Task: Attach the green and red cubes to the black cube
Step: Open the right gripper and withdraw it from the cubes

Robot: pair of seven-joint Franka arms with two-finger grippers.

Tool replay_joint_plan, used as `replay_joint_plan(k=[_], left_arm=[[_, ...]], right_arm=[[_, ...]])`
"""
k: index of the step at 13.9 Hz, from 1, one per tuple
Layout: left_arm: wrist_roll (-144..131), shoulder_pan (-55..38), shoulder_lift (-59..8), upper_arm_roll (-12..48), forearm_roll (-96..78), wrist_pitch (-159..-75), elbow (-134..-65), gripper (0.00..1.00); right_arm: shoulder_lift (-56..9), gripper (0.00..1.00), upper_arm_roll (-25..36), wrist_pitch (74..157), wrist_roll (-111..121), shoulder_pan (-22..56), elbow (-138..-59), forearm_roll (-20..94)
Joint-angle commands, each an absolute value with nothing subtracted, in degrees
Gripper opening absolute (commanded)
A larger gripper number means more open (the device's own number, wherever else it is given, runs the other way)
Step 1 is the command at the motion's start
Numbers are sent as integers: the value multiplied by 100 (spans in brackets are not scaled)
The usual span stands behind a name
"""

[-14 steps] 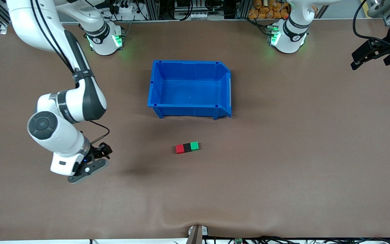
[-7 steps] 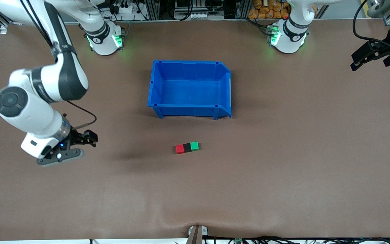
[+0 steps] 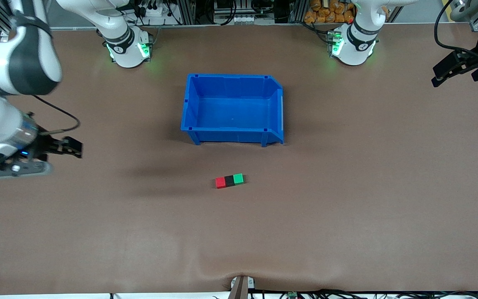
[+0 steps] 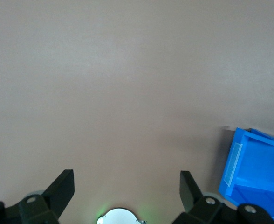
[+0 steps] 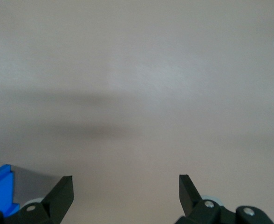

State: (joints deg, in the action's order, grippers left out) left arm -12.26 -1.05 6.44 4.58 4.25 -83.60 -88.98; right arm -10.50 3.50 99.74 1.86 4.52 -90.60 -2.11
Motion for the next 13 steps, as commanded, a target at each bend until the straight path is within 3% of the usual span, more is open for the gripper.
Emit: replay_joint_plan(k=[1,7,10,13], left_arm=[[-1116,-53,598,475,413,-8218,-8763,100],[-1107,-35,615,457,431,-8130,-8745,100],[-1099,-44,606,475,405,-8130,-8745,100],[-1195,-44,642,466,343,-7937,-8745,100]], right_arm=[[-529,100,264,9556,176,106,-9255,78],[236,100,290,8720,184,-88,-9290,438],[421,100,737,8420,193,236,-9281,475],[457,100,703,8262,193,176,-9308,413]])
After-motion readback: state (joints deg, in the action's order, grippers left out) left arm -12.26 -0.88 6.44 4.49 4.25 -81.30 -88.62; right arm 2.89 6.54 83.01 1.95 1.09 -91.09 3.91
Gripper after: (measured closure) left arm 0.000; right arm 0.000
